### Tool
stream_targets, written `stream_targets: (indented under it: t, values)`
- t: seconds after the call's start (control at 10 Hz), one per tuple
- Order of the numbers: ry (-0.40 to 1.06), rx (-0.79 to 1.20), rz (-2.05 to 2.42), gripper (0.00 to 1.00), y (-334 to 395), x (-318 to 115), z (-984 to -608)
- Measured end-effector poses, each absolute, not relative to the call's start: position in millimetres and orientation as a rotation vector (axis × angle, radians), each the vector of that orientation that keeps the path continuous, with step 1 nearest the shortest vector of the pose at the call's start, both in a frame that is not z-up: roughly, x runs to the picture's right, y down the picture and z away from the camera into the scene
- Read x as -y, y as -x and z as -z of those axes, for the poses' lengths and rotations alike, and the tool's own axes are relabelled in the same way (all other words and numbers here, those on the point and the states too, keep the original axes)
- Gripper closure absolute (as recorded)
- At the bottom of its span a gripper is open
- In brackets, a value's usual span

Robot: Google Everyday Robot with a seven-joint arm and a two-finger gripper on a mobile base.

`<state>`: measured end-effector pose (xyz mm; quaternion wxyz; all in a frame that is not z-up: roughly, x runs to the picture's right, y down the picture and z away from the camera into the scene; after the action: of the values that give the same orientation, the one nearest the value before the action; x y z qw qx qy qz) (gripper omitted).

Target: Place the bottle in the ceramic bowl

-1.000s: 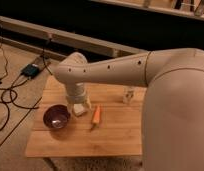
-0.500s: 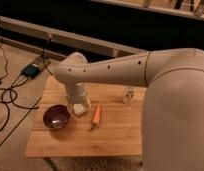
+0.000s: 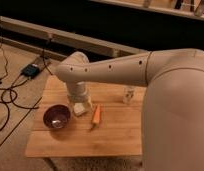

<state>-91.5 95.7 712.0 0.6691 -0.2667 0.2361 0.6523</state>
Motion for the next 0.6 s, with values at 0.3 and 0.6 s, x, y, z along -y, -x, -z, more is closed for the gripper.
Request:
stream_targets:
  t: [0.3,0.6]
  values:
    - [0.623,-0.531,-1.492,0.35,63,-81,-726]
    - [0.631,-0.554,-1.499,0.35,25,-71,-746]
